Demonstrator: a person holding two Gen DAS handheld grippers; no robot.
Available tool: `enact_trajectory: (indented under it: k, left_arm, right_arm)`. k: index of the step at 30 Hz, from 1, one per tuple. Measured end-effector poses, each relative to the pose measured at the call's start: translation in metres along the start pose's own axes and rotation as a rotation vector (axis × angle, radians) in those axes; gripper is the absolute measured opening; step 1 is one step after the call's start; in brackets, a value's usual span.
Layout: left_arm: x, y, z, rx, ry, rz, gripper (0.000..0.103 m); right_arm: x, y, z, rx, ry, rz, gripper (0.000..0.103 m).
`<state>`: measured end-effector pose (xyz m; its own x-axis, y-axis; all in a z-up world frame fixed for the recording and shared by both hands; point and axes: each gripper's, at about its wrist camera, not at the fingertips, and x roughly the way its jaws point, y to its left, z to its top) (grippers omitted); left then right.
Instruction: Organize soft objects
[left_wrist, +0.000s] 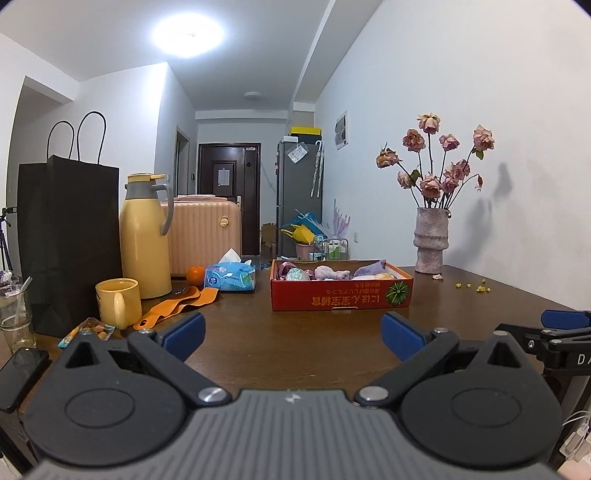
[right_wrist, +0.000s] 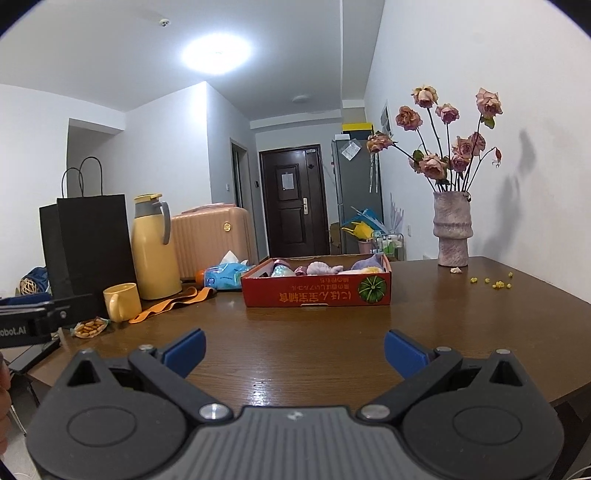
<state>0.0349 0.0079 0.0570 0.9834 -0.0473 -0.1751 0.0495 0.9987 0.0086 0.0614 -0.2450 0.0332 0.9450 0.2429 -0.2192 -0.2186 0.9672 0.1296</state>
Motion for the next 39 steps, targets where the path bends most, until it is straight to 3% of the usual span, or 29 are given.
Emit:
enact_trajectory:
  k: [39]
  left_arm:
    - [0.0004,0.0024,-0.0014,0.011,0.002,-0.011,0.103]
  right_arm:
    - [0.0001,-0.0009,-0.0002,0.008,-0.013,0.002,0.103]
